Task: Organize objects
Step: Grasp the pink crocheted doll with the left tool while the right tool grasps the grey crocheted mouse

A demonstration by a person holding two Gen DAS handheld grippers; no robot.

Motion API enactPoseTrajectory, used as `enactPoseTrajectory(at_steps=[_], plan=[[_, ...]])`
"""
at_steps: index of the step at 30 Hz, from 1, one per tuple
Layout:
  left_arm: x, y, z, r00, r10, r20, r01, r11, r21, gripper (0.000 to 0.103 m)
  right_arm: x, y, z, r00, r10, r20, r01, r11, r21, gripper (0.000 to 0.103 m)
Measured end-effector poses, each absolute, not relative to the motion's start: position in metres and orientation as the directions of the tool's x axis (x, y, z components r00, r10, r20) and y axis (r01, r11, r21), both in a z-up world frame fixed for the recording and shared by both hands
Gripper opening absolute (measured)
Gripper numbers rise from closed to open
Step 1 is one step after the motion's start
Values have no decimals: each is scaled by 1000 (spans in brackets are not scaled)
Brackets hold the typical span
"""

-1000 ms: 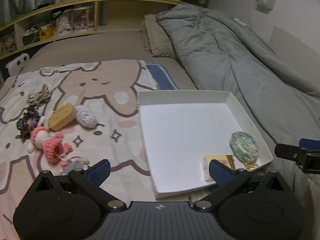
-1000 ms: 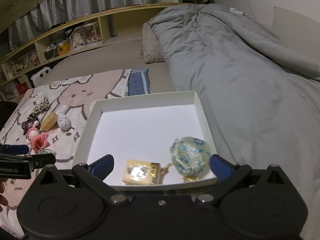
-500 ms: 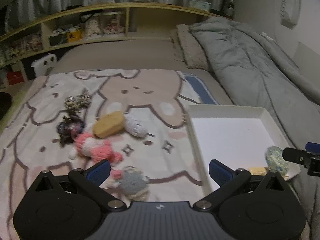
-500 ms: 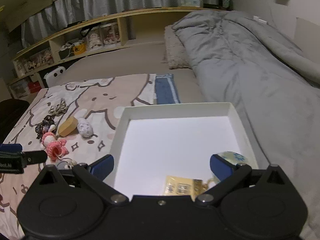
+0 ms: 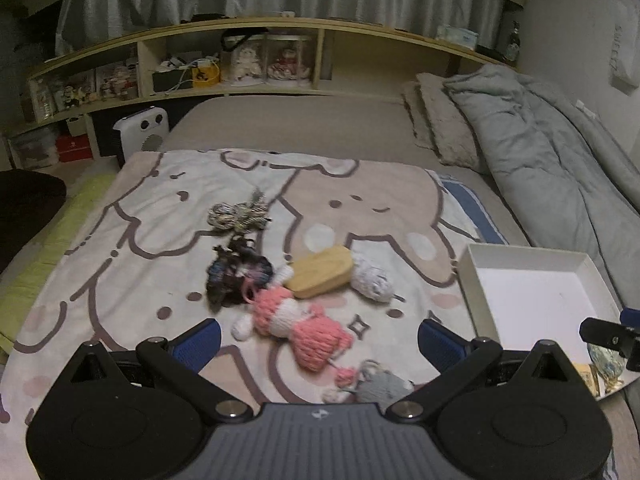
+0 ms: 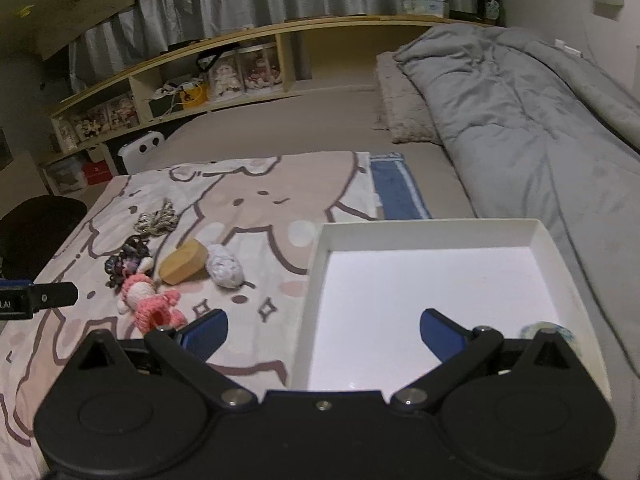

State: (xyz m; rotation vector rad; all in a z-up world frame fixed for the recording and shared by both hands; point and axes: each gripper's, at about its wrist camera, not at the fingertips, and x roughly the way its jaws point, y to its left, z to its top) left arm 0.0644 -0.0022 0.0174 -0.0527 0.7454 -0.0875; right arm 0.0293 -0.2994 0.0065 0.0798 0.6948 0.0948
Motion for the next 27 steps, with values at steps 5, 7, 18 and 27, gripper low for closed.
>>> enactPoseTrajectory(at_steps=[5, 7, 18, 27], plan=[[74, 17, 12, 736, -88, -671, 40, 995, -87, 103, 36, -273, 4, 778, 141, -612, -90, 989, 114, 103], [77, 21, 9, 740, -70, -669, 29, 997, -72, 103, 38, -262, 2, 785, 157, -600, -103, 987, 123, 103], [100, 38, -17, 716, -31, -697, -77, 989, -124, 102, 54, -218, -23, 795, 232, -561, -176, 972, 153, 103], [124, 52, -49, 678, -143, -721, -204, 906, -372, 73, 61, -205, -67, 732, 263, -628, -210, 965, 159, 103]])
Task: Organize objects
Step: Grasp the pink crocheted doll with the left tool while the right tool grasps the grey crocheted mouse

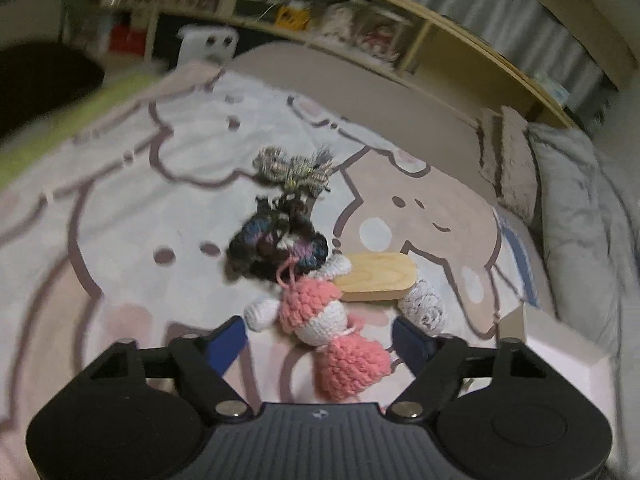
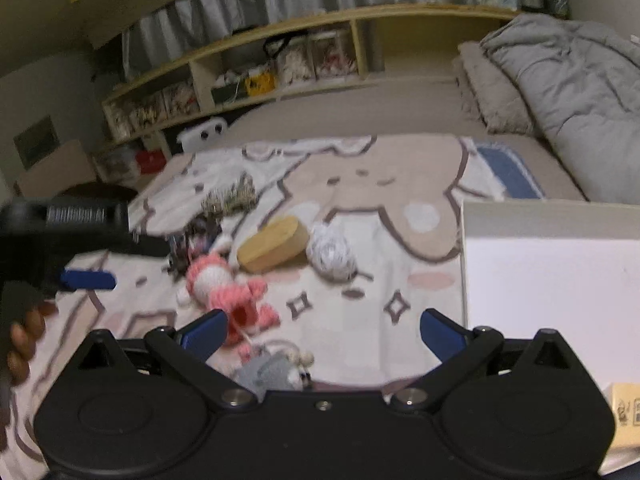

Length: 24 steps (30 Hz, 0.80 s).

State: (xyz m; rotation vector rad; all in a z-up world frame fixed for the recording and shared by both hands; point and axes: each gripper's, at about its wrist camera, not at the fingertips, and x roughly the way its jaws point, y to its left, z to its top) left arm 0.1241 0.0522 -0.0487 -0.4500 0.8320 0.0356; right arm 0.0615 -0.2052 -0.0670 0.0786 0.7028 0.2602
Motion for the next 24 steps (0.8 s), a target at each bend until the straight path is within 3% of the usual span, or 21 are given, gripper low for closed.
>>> enactPoseTrajectory(at_steps=[6, 14, 24], plan=[[140, 58, -78, 651, -240, -720, -274, 810, -518, 59, 64, -204, -84, 679, 290, -674, -240, 956, 169, 88], [157, 61, -113, 622, -284, -729, -365, 719, -592, 57, 68, -198, -104, 579, 398, -711, -301, 915, 268, 79], [171, 58, -135, 641, -308, -703, -418, 628, -656, 57, 80, -176, -121, 527, 431, -733, -405, 885, 229, 70]])
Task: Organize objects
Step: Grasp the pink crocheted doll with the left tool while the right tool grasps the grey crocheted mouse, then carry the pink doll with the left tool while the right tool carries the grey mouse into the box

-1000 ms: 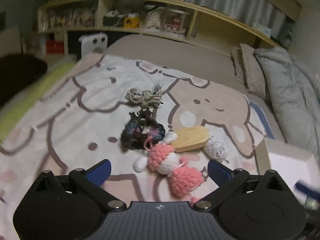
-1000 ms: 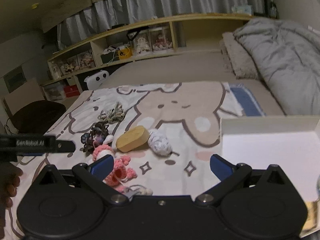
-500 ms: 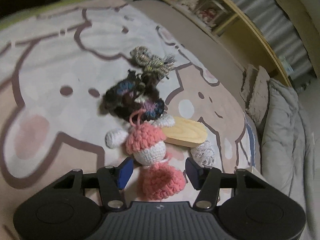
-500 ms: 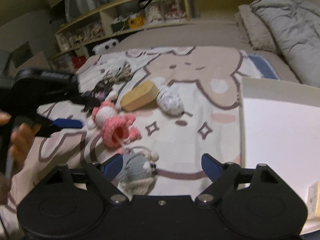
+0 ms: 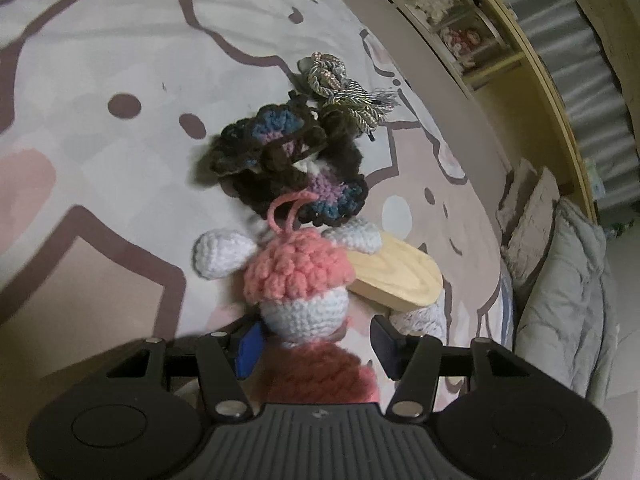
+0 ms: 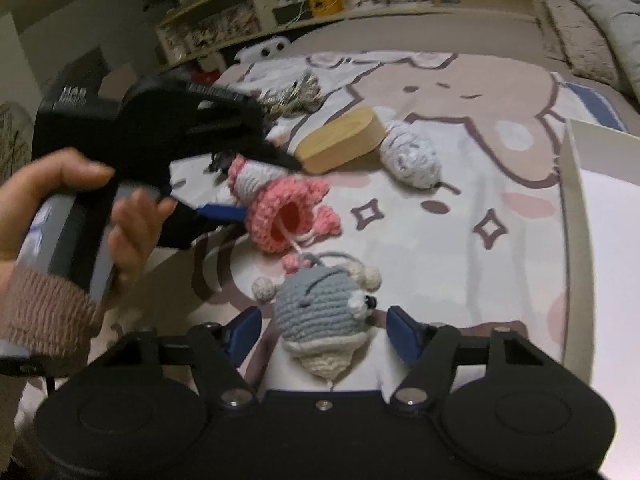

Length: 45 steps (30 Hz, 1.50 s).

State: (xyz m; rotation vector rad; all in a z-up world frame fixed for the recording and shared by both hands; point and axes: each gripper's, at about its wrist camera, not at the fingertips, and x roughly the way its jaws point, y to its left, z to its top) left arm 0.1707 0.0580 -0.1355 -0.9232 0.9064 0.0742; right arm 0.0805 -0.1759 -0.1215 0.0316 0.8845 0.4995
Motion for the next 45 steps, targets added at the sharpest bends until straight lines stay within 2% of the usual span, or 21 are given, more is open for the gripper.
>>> enactPoseTrajectory(at_steps=[2, 4, 6, 10, 15, 30, 40, 45], plan=[[171, 56, -137, 645, -305, -701, -419, 626, -658, 57, 84, -174, -125, 520, 433, -737, -406, 884, 233, 68], [172, 52, -135, 645, -294, -706, -411, 645, -644, 56, 88, -172, -128, 512, 437, -739, -403, 883, 243, 62], [172, 50, -134, 638, -283, -716, -411, 661, -628, 50, 89, -171, -130, 510, 432, -744, -403, 884, 237, 58], [172, 50, -134, 623, -260, -738, -430, 674, -601, 39, 90, -174, -130, 512, 436, -741, -391, 885, 250, 55], [170, 46, -126, 622, -252, -741, -394, 717, -575, 36, 92, -182, -123, 532, 430, -729, -355, 895, 269, 53], [140, 3, -57, 705, -191, -683, -130, 912, -389, 36, 90, -226, -63, 673, 395, -625, -254, 917, 306, 52], [117, -25, -15, 769, -266, -581, 37, 926, -375, 36, 76, -265, -28, 741, 356, -569, -199, 926, 320, 52], [106, -45, 6, 784, -350, -513, 145, 906, -397, 36, 66, -286, -10, 777, 321, -541, -170, 935, 310, 53]])
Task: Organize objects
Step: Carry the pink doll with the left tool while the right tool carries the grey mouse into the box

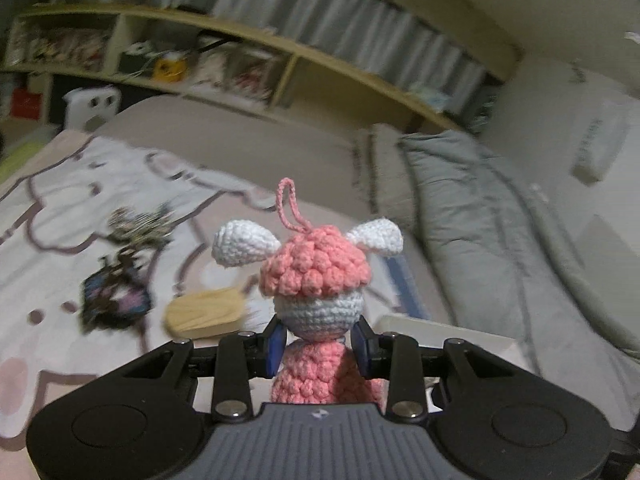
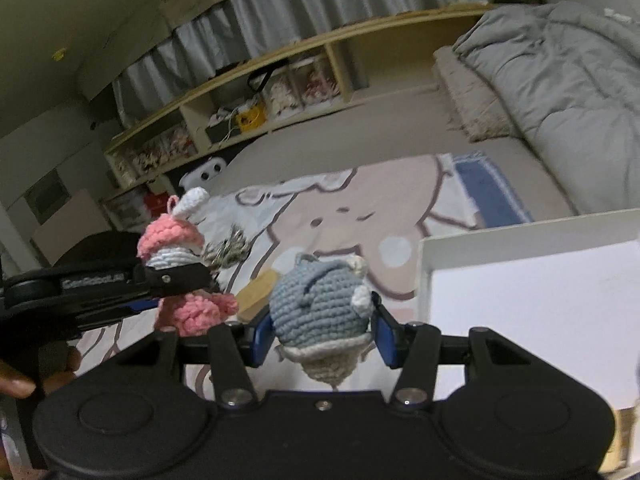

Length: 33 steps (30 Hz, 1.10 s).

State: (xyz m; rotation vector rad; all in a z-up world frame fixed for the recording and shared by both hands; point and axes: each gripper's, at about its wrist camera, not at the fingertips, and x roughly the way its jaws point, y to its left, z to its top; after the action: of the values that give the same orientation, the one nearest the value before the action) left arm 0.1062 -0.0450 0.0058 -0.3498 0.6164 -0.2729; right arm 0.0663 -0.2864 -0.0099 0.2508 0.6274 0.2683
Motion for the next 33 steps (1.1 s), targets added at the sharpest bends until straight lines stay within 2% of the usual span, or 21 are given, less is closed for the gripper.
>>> enactPoseTrajectory(at_steps=[6, 20, 28, 33], plan=[[91, -79, 18, 765, -473, -437, 283, 856, -432, 36, 51, -317, 1, 807, 252, -534, -107, 952, 288, 53], [74, -144, -22, 550, -649, -525, 380, 755, -535, 36, 20, -367, -22, 754, 169, -634, 32, 956, 292, 53], [98, -163, -64, 469, -659, -588, 337, 749, -570, 36, 6, -380, -40, 716, 171, -677, 102, 934, 343, 53], [114, -174, -80, 481, -654, -584, 310, 750, -584, 36, 8, -381, -46, 692, 208, -692, 93, 924, 370, 53]])
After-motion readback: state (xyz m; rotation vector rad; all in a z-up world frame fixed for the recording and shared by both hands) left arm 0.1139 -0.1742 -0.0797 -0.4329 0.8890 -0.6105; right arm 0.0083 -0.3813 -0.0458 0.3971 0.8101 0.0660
